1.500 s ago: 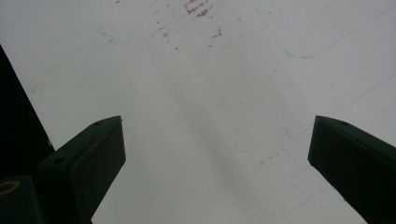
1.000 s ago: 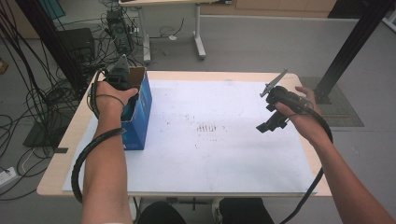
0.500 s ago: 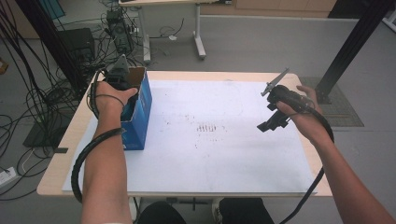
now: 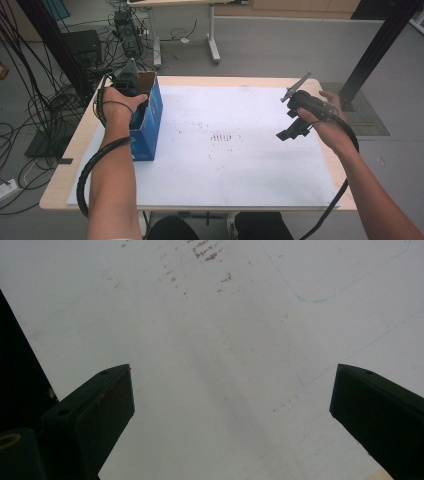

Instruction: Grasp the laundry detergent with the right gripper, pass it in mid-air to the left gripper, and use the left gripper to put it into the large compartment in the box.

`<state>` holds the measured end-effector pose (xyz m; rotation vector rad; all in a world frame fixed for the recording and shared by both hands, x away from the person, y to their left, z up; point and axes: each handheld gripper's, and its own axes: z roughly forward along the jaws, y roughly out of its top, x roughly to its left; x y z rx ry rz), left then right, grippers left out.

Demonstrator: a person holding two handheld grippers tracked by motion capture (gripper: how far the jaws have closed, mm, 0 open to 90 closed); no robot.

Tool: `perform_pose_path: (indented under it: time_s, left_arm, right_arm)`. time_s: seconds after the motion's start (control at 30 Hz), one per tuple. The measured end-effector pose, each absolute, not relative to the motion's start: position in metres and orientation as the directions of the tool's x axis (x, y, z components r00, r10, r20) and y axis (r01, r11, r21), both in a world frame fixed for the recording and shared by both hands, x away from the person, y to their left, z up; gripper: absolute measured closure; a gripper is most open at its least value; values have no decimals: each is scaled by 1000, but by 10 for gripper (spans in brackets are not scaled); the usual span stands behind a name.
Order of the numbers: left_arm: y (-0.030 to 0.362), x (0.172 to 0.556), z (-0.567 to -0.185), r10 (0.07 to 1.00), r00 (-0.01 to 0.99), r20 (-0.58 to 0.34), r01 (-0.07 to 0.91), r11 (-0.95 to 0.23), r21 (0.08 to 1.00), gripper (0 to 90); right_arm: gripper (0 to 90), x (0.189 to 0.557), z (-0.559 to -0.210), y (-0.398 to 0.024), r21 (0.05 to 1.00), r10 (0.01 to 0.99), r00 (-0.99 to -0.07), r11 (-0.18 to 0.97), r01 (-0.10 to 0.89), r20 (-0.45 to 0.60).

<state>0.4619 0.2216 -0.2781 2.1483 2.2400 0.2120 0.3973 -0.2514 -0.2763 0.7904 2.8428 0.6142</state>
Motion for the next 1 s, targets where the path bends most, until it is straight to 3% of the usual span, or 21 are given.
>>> perform_pose_path:
  time_s: [1.0]
  left_arm:
    - [222, 461, -278, 996, -48, 71, 992, 39, 122, 363]
  right_arm:
    - [40, 396, -271, -252, 415, 519, -854, 783, 464, -25]
